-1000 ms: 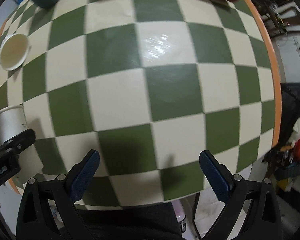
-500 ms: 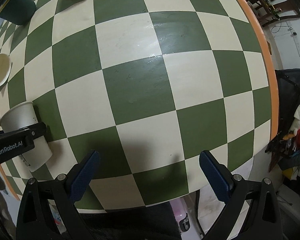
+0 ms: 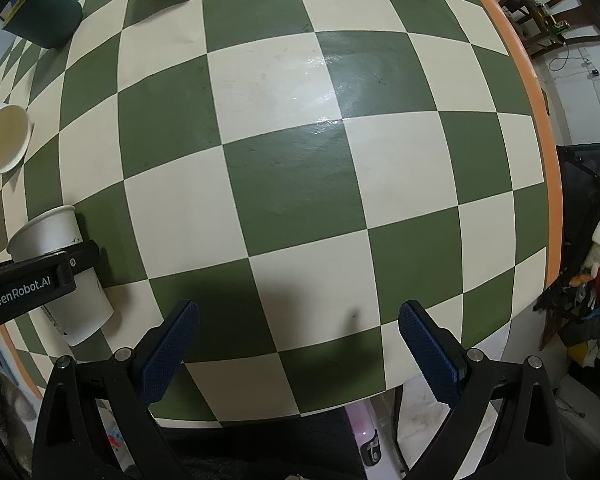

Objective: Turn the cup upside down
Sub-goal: 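Lift the calligraphy cup with the left tool, turning its opening upward, then set the cup upright on the table and open the left tool, then close the right tool around the upright calligraphy cup, then lift the cup with the right tool and rotate it rim-down, then lower the cup rim-down onto the table and open the right tool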

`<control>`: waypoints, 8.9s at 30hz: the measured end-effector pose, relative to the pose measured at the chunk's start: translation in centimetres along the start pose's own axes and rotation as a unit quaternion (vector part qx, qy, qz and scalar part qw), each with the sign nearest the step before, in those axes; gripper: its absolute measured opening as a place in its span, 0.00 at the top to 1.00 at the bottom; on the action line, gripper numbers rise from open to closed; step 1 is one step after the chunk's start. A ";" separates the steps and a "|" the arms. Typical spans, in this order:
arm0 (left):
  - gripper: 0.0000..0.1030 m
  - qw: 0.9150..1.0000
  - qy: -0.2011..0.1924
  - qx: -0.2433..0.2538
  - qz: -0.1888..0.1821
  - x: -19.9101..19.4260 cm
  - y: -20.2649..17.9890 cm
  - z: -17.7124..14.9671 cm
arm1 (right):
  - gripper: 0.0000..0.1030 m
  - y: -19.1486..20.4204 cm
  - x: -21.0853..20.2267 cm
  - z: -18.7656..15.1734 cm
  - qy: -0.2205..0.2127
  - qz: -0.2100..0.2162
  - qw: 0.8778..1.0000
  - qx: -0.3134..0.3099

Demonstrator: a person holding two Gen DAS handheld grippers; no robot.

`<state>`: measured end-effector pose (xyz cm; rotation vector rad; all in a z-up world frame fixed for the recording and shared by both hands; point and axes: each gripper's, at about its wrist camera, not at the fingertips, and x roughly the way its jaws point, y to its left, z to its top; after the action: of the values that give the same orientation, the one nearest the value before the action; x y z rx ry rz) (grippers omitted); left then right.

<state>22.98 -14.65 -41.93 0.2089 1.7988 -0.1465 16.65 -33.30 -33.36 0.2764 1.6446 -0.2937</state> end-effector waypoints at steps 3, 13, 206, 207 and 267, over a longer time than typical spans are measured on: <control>0.13 1.000 -0.011 0.000 -0.004 -1.4 0.9 -0.4 | 0.01 -0.1 0.2 -0.1 -0.001 0.003 1.000 -0.001; 0.13 0.993 -0.112 -0.023 0.032 -10.4 5.4 -5.1 | 0.01 -1.7 -3.9 -0.4 -0.041 0.033 0.998 -0.019; 0.00 0.984 -0.111 -0.132 0.047 -5.0 12.7 -6.1 | 0.39 25.5 6.7 19.5 0.098 -0.026 0.936 -0.337; 0.00 0.984 -0.112 -0.131 0.047 -5.0 12.7 -6.0 | 0.39 25.1 6.2 19.5 0.087 -0.019 0.939 -0.332; 0.01 0.982 -0.182 -0.037 0.040 -9.1 7.9 -7.1 | 0.08 17.0 1.6 11.5 -0.227 0.095 0.961 -0.123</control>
<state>20.07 -6.05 -31.36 0.1871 1.4262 -0.0547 33.12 -21.43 -36.38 0.1602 1.1737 -0.0002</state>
